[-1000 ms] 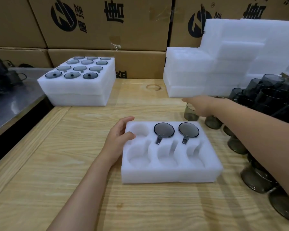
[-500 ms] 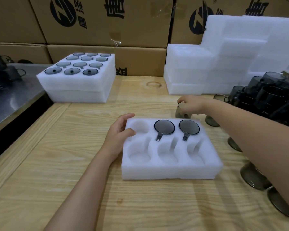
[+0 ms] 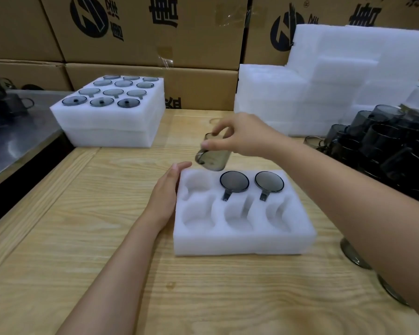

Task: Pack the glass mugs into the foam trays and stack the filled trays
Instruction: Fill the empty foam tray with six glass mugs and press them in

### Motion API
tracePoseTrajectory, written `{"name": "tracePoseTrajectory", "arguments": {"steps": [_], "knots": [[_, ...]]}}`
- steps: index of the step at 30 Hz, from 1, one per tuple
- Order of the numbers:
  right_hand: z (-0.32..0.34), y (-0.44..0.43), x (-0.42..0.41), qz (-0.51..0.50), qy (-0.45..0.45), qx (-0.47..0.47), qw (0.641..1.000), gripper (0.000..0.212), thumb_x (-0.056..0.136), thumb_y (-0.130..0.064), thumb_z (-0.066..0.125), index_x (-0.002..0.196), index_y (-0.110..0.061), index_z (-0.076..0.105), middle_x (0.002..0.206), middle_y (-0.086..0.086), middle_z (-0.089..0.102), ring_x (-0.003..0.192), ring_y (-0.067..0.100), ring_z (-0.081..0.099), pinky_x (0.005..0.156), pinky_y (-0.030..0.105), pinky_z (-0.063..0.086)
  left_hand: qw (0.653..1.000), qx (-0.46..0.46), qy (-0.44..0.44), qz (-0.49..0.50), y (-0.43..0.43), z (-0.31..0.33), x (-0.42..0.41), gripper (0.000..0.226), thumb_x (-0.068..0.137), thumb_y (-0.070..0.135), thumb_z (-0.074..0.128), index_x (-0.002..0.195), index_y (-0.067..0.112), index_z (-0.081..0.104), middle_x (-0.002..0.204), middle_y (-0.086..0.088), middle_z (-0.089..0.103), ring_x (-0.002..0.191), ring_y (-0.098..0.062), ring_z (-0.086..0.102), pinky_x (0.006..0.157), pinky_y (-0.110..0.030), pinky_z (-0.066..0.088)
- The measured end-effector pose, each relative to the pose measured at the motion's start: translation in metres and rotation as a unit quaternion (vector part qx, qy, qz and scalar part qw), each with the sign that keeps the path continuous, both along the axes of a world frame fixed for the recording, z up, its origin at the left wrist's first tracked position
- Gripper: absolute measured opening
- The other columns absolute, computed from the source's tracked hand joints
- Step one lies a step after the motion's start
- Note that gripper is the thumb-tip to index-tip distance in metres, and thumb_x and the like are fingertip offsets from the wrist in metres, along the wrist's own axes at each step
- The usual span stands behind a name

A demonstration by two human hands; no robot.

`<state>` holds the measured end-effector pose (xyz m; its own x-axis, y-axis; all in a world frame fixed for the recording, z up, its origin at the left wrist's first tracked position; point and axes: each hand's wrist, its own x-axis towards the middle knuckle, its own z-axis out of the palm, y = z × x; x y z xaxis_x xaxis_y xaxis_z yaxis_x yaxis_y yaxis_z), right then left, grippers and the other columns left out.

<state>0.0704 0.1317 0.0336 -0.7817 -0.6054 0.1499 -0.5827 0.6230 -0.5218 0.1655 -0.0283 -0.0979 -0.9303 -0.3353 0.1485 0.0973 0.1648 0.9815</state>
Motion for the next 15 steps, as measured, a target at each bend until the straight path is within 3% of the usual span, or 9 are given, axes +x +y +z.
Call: {"name": "tracePoseTrajectory", "arguments": {"steps": [3,6,10,15], "knots": [[-0.003,-0.018,0.020,0.031,0.035,0.047,0.998,0.055,0.068,-0.065,0.068,0.101,-0.021,0.066,0.088,-0.005,0.061,0.089,0.012,0.054,0.072,0.026,0.045,0.999,0.040,0.002,-0.018,0.001,0.000,0.000,0.057,0.092,0.064,0.021,0.108,0.035,0.068,0.110,0.001,0.071,0.112,-0.021,0.062,0.095,-0.042,0.046],[-0.009,-0.026,0.032,0.049,0.051,0.073,0.995,0.058,0.071,-0.063,0.068,0.103,-0.015,0.065,0.077,-0.009,0.053,0.085,0.012,0.052,0.068,0.025,0.043,0.992,0.122,-0.004,-0.029,0.002,0.000,0.001,0.058,0.090,0.068,0.027,0.102,0.032,0.071,0.108,-0.002,0.071,0.114,-0.026,0.061,0.095,-0.043,0.046],[-0.017,-0.025,0.034,0.047,0.047,0.082,0.994,0.066,0.069,-0.064,0.067,0.110,-0.013,0.062,0.075,-0.009,0.051,0.085,0.014,0.053,0.069,0.027,0.042,0.992,0.111,0.021,-0.051,0.002,0.002,0.001,0.068,0.082,0.076,0.031,0.105,0.026,0.070,0.106,-0.003,0.072,0.106,-0.020,0.065,0.092,-0.045,0.046],[-0.023,-0.026,0.032,0.053,0.043,0.097,0.993,0.060,0.073,-0.058,0.070,0.113,-0.015,0.060,0.087,-0.003,0.052,0.090,0.014,0.048,0.071,0.028,0.041,0.989,0.126,0.028,-0.073,0.003,0.002,0.001,0.057,0.080,0.073,0.042,0.105,0.031,0.071,0.112,-0.010,0.070,0.111,-0.029,0.063,0.102,-0.056,0.042]]}}
